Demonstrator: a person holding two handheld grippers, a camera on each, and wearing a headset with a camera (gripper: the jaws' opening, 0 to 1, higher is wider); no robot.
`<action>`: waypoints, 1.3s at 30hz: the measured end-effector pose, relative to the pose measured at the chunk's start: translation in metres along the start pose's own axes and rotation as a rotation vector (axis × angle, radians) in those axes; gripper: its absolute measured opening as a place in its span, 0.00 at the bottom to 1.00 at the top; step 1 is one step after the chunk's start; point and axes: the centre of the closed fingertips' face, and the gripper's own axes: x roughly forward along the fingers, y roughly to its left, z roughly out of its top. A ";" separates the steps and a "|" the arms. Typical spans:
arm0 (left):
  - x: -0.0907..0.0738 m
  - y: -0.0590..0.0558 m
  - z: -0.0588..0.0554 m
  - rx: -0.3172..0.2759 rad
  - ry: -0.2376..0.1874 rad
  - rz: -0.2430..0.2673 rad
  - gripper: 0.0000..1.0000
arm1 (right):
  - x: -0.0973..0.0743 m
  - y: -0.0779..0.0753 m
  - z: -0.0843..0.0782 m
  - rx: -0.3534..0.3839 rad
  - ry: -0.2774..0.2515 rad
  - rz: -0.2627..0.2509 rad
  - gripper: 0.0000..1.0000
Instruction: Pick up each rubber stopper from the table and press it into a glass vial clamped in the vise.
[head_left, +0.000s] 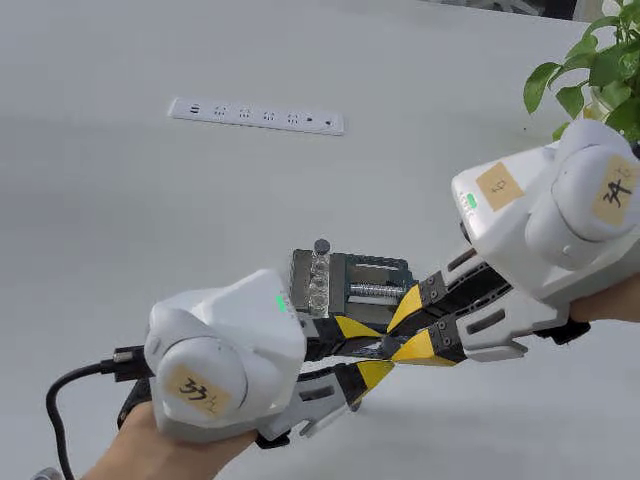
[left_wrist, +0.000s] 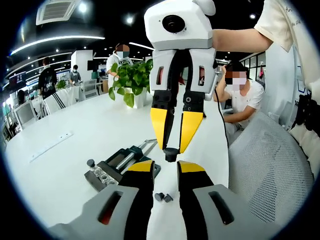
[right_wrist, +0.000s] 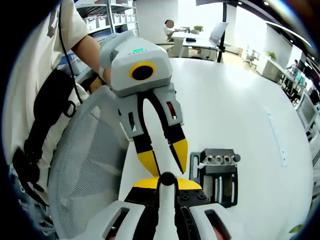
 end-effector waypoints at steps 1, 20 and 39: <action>-0.001 0.003 -0.002 -0.005 0.005 0.010 0.24 | 0.001 0.000 -0.001 -0.002 0.003 0.001 0.05; -0.039 0.062 -0.054 -0.116 0.108 0.222 0.89 | 0.013 -0.020 -0.004 -0.035 0.058 0.014 0.05; -0.049 0.063 -0.076 -0.170 0.128 0.261 0.99 | 0.022 -0.085 0.003 -0.175 0.147 0.001 0.05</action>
